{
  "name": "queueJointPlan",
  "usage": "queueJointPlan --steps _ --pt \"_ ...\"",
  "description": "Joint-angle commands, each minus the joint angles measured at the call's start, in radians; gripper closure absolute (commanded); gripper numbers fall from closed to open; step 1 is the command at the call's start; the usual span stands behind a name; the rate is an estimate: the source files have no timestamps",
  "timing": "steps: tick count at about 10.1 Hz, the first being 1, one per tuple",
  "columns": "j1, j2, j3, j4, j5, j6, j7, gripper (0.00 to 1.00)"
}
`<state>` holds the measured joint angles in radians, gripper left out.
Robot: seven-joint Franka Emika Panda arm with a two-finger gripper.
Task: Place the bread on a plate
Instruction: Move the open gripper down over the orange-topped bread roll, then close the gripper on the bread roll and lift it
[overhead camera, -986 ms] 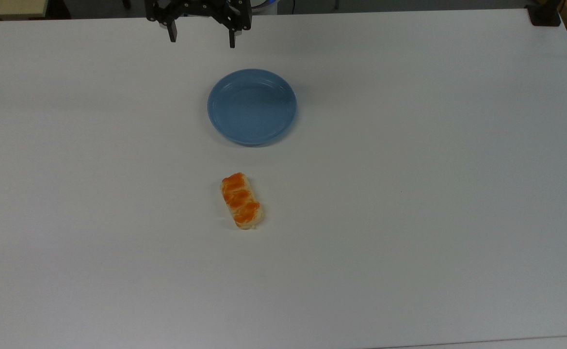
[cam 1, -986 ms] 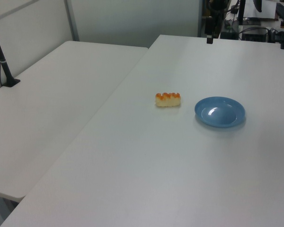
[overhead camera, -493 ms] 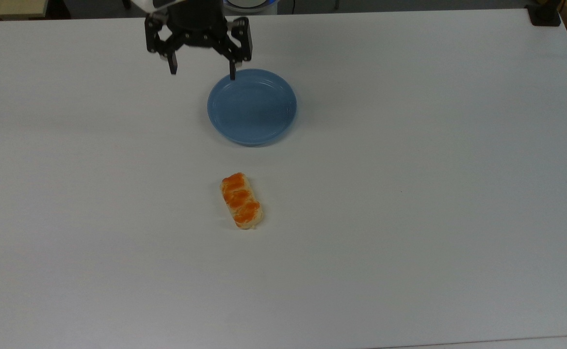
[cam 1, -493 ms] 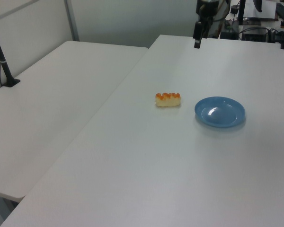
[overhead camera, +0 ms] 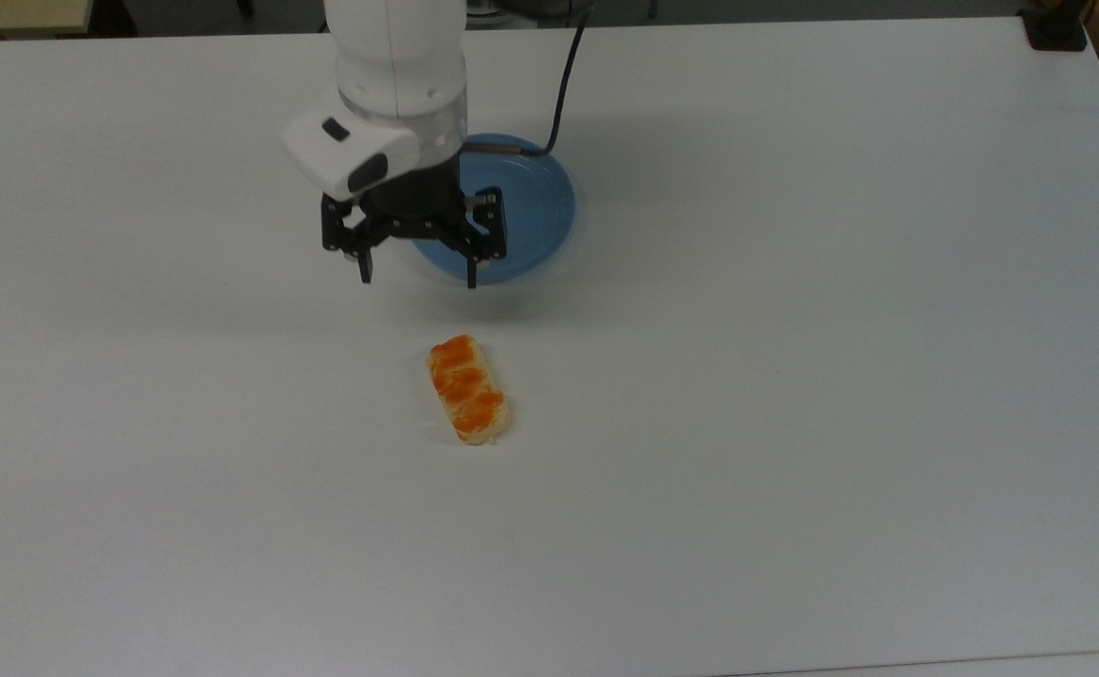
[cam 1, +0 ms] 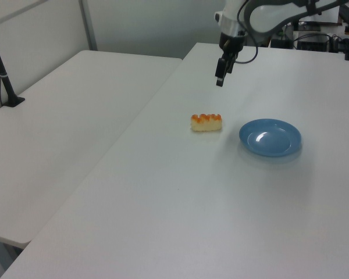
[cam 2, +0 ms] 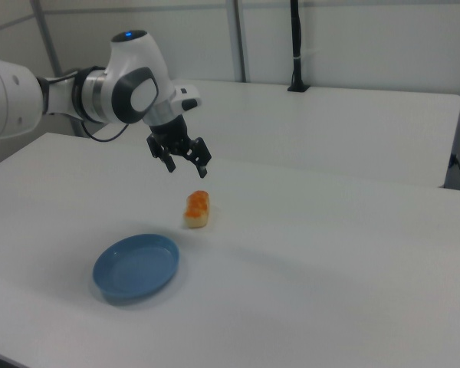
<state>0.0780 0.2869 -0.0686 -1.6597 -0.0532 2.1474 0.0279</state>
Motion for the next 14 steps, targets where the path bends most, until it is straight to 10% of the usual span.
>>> queueJointPlan --steps 1,7,10,14 --pt "0.023 0.082 -0.013 0.006 -0.003 0.084 -0.025 0.0" --pt "0.066 0.253 -0.011 0.02 -0.116 0.224 -0.007 0.0" --pt "0.071 0.271 -0.01 0.044 -0.157 0.224 0.053 0.3" --pt "0.071 0.278 -0.007 0.044 -0.197 0.246 0.089 0.45"
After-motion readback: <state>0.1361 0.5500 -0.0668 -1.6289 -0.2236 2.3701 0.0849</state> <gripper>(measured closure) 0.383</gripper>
